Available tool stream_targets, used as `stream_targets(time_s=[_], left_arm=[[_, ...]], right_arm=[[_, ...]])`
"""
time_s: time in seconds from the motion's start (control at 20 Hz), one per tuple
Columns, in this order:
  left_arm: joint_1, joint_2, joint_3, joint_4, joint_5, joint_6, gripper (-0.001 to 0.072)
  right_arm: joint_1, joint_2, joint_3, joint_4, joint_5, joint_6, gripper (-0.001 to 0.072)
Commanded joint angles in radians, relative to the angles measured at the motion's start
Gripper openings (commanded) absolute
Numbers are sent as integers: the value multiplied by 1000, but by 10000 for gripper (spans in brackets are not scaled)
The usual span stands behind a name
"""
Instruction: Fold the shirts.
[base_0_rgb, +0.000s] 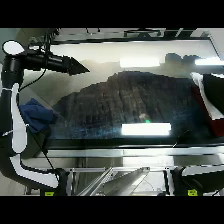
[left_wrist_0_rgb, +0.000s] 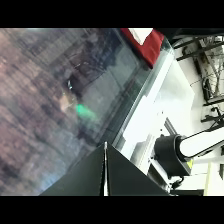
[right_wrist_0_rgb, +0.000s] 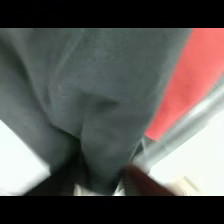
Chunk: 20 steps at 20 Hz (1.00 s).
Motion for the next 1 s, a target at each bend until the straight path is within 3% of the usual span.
stream_targets(time_s=[0.0, 0.15, 0.35, 0.4, 0.45, 0.5, 0.75, 0.95], left_arm=[[-1, 0, 0, 1, -12, 0, 17], [-1, 0, 0, 0, -13, 0, 18], [7, 0, 2, -3, 0, -1, 16], [13, 1, 5, -12, 14, -5, 16], [16, 0, 19, -6, 24, -28, 15], [29, 0, 43, -2, 31, -49, 7], [104, 35, 109, -1, 27, -98, 6], [138, 212, -211, 1, 8, -2, 7]], right_arm=[[0, -1, -8, -110, 67, -8, 697], [0, 10, -6, -204, 111, -2, 697], [22, 23, 14, -153, 102, 13, 692], [42, 23, 25, -114, 100, 21, 534], [70, 23, 35, -65, 100, 19, 117], [100, 24, 44, -25, 97, 20, 49], [315, 98, 18, 122, 24, 38, 18], [547, 360, -231, 142, -150, 31, 18]])
